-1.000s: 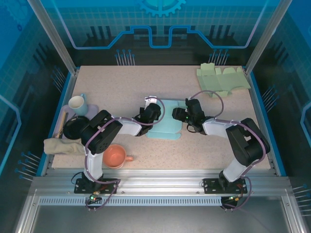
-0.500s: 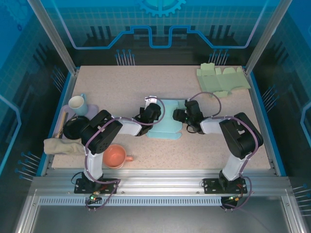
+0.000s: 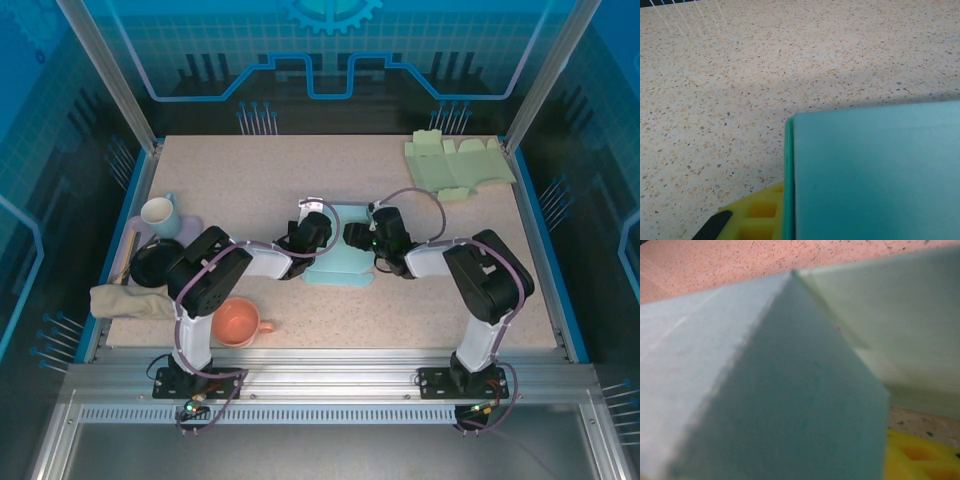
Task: Fold the paper box
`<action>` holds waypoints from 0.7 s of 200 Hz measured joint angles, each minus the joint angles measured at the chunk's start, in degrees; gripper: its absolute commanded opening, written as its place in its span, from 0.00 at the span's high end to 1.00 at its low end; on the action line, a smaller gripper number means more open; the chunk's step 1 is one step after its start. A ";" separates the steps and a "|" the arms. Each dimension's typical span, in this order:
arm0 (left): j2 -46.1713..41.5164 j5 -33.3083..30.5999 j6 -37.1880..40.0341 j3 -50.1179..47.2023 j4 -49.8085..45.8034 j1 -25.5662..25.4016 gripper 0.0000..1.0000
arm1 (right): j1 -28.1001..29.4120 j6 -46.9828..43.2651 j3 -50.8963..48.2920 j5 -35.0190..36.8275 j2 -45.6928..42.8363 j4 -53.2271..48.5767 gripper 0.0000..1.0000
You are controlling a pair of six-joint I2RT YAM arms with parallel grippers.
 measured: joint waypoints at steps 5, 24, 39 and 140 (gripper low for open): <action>0.00 0.00 0.00 0.00 0.00 0.00 0.89 | 0.17 0.00 0.33 0.02 0.68 0.07 0.39; 0.00 -0.02 0.00 0.00 0.00 0.00 0.89 | 0.50 0.07 0.76 -0.07 2.25 1.25 0.39; 0.00 -0.04 0.00 0.00 0.00 0.07 0.89 | 0.52 0.24 0.87 -0.20 2.47 1.79 0.39; 0.02 -0.02 0.00 0.00 0.00 0.04 0.89 | 0.81 -1.73 -1.86 7.04 -11.93 -10.84 0.37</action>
